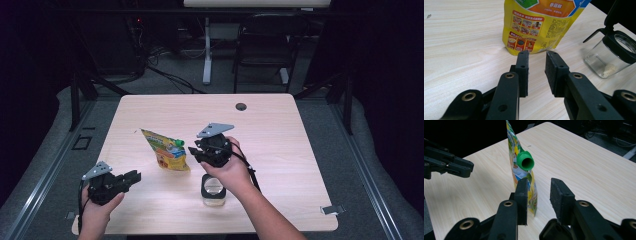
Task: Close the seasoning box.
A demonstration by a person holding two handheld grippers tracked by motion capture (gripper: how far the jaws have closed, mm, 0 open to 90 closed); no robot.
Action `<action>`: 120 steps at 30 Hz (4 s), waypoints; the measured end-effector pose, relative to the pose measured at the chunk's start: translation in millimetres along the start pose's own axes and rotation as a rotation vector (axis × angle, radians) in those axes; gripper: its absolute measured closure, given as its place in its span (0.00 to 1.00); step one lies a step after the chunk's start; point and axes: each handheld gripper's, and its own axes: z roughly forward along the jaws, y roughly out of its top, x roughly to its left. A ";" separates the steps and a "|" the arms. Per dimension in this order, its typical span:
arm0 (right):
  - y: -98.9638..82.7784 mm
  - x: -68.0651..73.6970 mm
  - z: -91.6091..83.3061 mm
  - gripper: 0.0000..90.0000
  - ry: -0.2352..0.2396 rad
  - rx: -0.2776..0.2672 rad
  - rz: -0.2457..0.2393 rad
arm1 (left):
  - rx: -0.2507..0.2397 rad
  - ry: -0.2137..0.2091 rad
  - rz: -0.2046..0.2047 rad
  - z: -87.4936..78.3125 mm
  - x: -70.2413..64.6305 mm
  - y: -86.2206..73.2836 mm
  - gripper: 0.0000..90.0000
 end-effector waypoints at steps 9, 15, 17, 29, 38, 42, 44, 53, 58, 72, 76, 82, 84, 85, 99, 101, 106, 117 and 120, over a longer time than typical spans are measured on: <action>4.6 4.2 11.6 0.72 0.019 -0.003 -0.002 | 0.002 -0.001 -0.002 -0.9 1.4 0.0 0.81; 6.7 5.9 18.4 0.70 0.028 -0.012 0.008 | -0.006 0.001 -0.006 -1.1 2.5 -0.2 0.81; 7.5 5.9 20.2 0.70 0.034 -0.011 0.015 | -0.005 0.003 -0.006 -0.7 2.5 -0.6 0.81; 11.6 9.6 29.8 0.74 0.041 -0.016 0.021 | 0.012 0.005 -0.001 0.0 3.1 -0.9 0.81; 15.7 11.0 32.8 0.80 0.037 -0.010 0.007 | 0.007 0.012 -0.009 -1.4 5.7 -1.3 0.81; 16.0 11.0 32.3 0.81 0.043 -0.007 0.008 | 0.006 0.011 -0.010 -0.9 5.9 -1.5 0.81; 16.2 11.7 30.8 0.83 0.062 -0.002 0.015 | 0.005 0.013 -0.011 -0.8 6.2 -1.5 0.81; 14.9 22.0 26.4 0.84 0.059 0.013 -0.021 | 0.005 0.015 -0.009 -1.5 6.9 -1.4 0.81; 12.0 23.9 22.3 0.84 0.072 0.014 -0.026 | -0.001 0.017 -0.014 -1.3 7.4 -1.7 0.81; -4.1 27.1 1.0 0.84 0.112 0.008 -0.035 | 0.007 0.020 -0.010 -1.4 7.2 -1.5 0.81; -7.6 28.7 -5.0 0.84 0.125 0.016 -0.049 | -0.003 0.022 -0.015 -1.7 7.2 -1.8 0.81; -9.8 27.9 -9.5 0.83 0.135 0.025 -0.065 | -0.001 0.025 -0.016 -2.3 7.5 -1.7 0.81; -9.5 28.7 -9.2 0.82 0.125 0.024 -0.070 | -0.001 0.025 -0.016 -2.4 7.4 -1.8 0.81; -9.5 28.7 -9.2 0.82 0.125 0.024 -0.070 | -0.001 0.025 -0.016 -2.4 7.4 -1.8 0.81; 0.9 33.2 -7.1 0.69 0.114 0.003 -0.093 | -0.001 0.022 -0.015 -2.4 8.3 -2.1 0.80; 6.1 34.6 -3.7 0.69 0.120 -0.009 -0.091 | -0.002 0.023 -0.015 -2.5 8.1 -1.9 0.80; 15.2 36.5 5.7 0.71 0.111 -0.015 -0.089 | 0.001 0.021 -0.015 -2.4 8.9 -2.2 0.80; 28.6 40.4 27.8 0.78 0.112 0.009 -0.094 | -0.008 0.024 -0.021 -1.9 10.7 -2.7 0.80; 30.5 41.4 30.3 0.81 0.117 0.006 -0.091 | -0.010 0.024 -0.023 -1.9 10.9 -2.8 0.80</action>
